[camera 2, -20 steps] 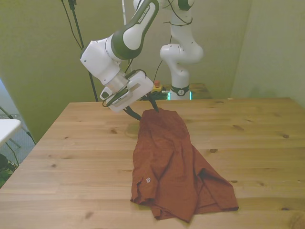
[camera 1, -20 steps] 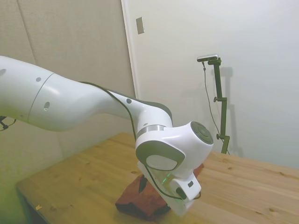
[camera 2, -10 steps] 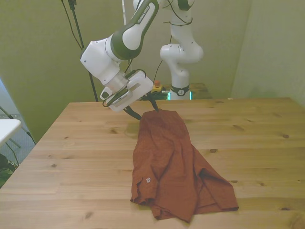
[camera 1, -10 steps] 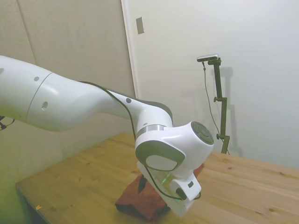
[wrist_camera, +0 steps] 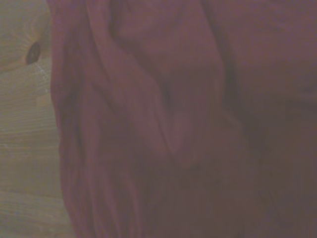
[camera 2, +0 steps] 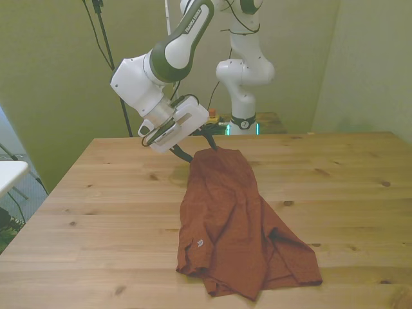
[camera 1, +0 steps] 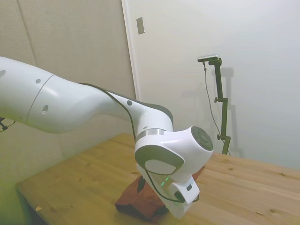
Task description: Unfold the shorts
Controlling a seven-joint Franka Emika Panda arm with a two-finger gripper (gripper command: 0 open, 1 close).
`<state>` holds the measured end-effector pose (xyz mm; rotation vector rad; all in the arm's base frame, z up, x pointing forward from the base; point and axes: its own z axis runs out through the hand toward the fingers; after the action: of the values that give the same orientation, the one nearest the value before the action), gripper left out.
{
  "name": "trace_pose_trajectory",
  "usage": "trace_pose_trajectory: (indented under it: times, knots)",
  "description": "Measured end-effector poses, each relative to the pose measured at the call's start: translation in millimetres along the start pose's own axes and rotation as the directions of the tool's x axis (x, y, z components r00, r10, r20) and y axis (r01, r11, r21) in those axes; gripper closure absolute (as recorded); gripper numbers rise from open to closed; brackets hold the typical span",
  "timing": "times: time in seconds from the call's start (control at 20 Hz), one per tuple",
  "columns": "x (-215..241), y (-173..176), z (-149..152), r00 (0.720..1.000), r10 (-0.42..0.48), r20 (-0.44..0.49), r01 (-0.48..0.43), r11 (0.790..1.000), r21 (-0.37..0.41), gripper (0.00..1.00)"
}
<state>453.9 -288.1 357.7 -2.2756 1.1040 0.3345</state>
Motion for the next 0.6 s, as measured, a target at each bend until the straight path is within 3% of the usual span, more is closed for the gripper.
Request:
trace_pose_trajectory:
  times: [0.6]
  knots:
    - [1.5,0.6,1.5,1.000,0.002,-0.006,-0.002,1.000,-0.001,1.00]
